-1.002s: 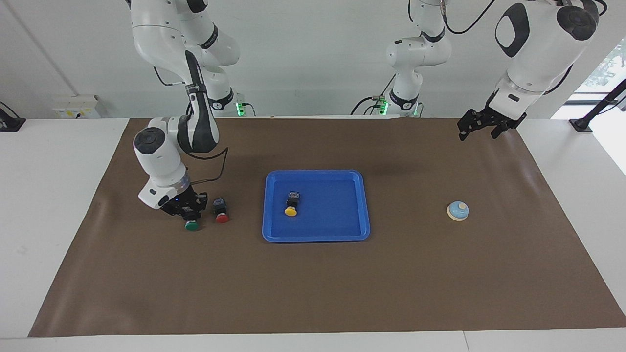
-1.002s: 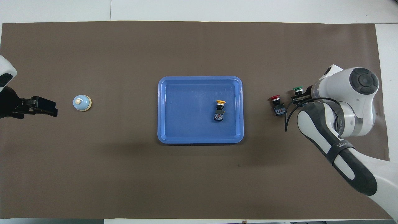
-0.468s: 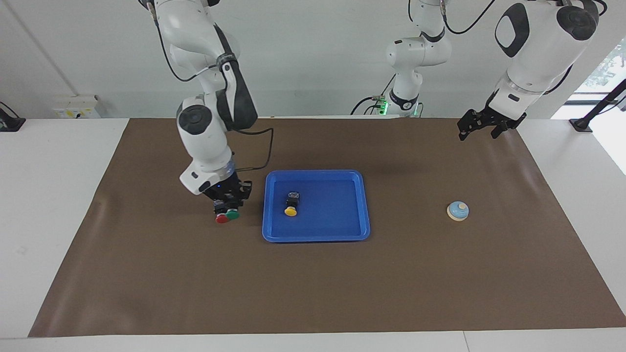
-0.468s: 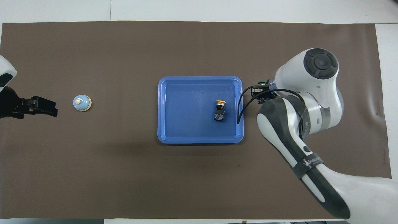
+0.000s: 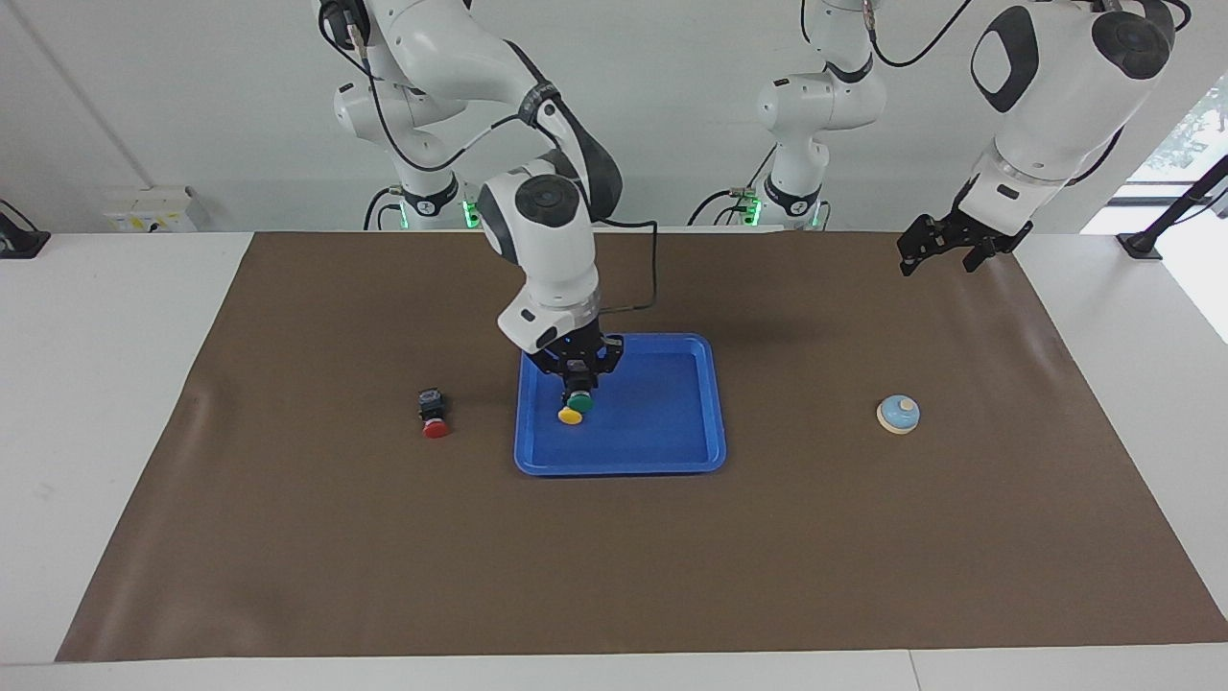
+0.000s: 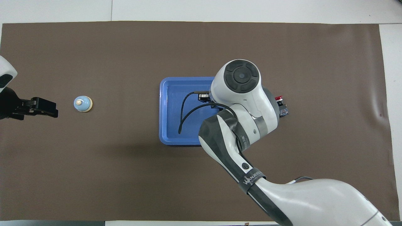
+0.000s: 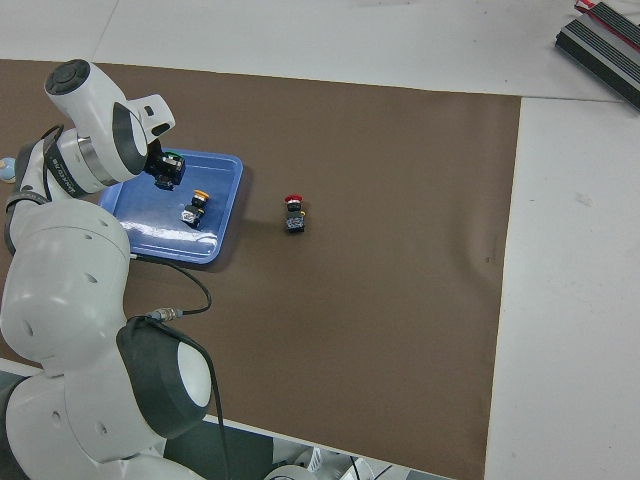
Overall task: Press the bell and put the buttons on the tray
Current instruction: 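Place the green button in the tray beside the yellow one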
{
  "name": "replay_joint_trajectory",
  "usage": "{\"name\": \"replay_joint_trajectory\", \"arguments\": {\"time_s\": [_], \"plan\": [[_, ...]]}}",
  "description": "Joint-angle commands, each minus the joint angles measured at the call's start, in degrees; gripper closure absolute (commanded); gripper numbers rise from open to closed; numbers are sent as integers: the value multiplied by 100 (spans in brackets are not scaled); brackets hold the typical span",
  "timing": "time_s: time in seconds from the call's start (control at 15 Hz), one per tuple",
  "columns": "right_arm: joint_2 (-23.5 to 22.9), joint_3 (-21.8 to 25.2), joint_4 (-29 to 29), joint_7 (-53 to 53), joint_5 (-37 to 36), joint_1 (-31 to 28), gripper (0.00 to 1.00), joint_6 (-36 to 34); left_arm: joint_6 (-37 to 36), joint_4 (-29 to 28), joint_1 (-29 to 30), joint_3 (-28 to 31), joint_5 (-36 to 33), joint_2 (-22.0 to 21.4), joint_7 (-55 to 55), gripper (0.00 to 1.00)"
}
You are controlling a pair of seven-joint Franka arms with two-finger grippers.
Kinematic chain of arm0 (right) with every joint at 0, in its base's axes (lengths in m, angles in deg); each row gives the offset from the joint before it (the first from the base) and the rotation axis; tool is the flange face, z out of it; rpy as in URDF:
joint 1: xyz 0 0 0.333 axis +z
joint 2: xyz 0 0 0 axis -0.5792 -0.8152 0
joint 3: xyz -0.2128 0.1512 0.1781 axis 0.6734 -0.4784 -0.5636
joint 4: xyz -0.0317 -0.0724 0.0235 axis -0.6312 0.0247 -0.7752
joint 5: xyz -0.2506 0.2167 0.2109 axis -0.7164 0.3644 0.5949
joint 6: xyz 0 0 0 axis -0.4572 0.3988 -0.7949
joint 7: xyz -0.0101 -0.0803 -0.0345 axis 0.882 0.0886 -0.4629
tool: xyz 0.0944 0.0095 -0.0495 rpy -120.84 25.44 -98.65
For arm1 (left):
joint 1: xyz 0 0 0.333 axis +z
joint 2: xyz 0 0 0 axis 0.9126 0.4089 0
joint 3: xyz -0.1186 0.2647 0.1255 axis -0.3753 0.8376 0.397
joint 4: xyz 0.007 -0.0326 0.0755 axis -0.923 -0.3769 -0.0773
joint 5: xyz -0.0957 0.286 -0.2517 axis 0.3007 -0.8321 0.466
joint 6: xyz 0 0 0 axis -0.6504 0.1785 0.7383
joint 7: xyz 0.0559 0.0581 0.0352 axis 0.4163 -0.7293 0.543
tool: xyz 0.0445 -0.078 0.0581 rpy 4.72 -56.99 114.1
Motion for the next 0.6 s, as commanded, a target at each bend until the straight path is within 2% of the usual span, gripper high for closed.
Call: {"name": "replay_joint_trajectory", "arguments": {"time_s": [0.0, 0.13, 0.33, 0.4, 0.47, 0.53], "plan": [[-542, 38, 512, 352, -12, 180, 100, 2, 106, -128, -20, 27, -64, -140, -31, 0], [-613, 46, 442, 676, -21, 442, 100, 187, 106, -128, -20, 27, -64, -140, -31, 0], [-613, 55, 232, 713, -56, 435, 100, 284, 106, -128, -20, 27, -64, -140, -31, 0], [-596, 55, 57, 713, -47, 426, 100, 519, 106, -128, -20, 27, -64, -140, -31, 0], [-578, 55, -102, 713, -47, 426, 90, 748, 106, -128, -20, 27, -64, -140, -31, 0], [-552, 55, -242, 713, -47, 418, 84, 898, 106, -128, -20, 27, -64, -140, -31, 0]]}}
